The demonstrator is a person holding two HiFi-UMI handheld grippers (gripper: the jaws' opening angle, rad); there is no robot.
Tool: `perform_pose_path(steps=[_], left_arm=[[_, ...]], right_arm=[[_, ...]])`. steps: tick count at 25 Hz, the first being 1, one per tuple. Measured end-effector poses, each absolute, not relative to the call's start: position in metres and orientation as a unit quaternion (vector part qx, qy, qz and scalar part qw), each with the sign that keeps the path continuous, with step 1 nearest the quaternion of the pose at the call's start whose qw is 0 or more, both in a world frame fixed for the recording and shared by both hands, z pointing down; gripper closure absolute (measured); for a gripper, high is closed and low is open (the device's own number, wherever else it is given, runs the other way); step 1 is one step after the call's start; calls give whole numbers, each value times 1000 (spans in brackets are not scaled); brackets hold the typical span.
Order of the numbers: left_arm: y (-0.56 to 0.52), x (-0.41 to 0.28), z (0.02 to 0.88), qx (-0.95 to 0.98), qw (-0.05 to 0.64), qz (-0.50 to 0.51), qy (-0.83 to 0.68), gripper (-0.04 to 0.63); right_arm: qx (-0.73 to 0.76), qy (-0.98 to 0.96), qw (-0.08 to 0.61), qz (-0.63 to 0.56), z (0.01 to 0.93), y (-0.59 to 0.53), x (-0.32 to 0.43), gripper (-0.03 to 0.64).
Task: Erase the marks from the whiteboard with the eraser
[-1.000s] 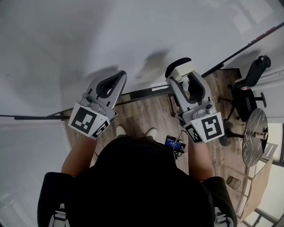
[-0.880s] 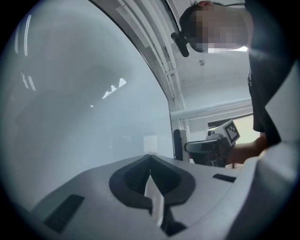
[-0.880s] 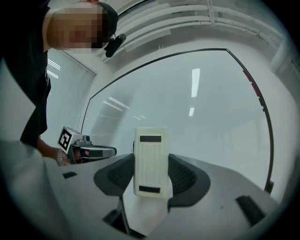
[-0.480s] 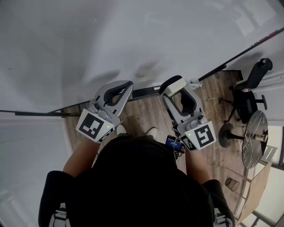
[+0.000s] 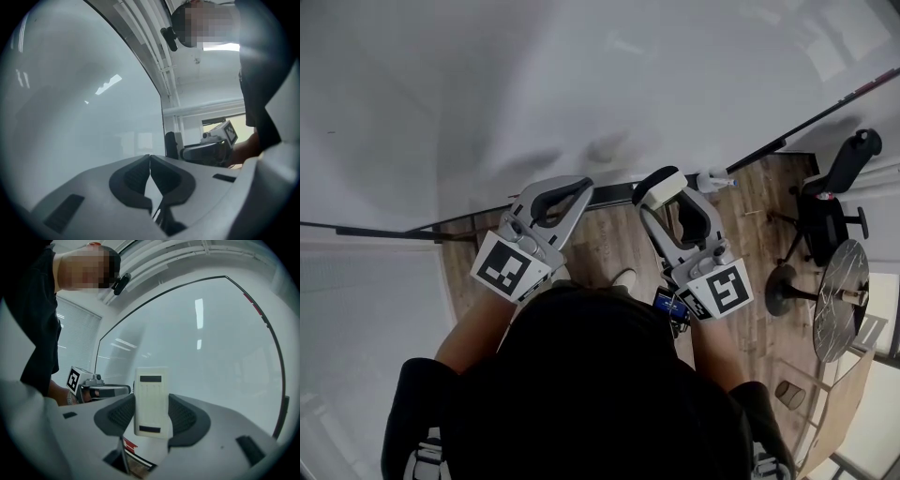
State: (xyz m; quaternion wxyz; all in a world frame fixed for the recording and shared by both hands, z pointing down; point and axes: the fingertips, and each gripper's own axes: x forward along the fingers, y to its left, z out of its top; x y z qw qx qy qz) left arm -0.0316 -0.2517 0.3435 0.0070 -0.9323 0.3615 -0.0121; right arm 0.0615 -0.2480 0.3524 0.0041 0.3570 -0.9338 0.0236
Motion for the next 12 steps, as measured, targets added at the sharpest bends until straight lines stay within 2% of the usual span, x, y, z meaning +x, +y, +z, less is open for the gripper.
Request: perform_pose_path(steps=[12], left_arm=[[-252, -28, 349, -932, -1, -16, 362, 589]], right_arm=[[349, -937, 4, 29, 357, -248, 61, 396]])
